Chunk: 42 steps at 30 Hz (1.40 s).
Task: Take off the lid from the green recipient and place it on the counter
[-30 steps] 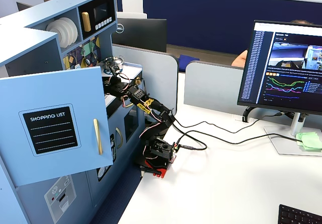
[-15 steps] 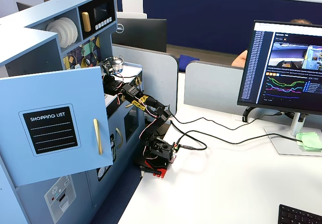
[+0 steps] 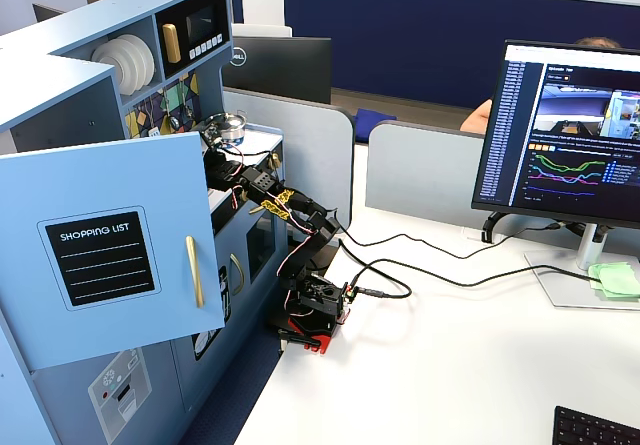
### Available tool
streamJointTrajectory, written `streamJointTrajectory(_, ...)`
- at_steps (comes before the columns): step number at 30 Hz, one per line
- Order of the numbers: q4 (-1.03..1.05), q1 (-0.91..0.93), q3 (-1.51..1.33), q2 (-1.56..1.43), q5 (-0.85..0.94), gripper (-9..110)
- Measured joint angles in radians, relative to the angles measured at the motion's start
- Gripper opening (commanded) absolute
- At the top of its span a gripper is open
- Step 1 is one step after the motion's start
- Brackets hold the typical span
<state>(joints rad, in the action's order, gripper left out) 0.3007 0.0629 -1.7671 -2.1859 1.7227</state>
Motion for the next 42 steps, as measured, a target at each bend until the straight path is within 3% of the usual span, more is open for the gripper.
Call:
streamJointTrajectory(13, -0.069, 0.014, 0.0, 0.0, 0.037, 0)
streamJointTrajectory(24, -0.101, 0.325, 0.035, 0.0, -0.003, 0)
streamJointTrajectory(30, -0.218, 0.463, -0.043, 0.0, -0.029, 0)
streamJointTrajectory(42, -0.434, 0.522, -0.318, 0.052, -0.028, 0)
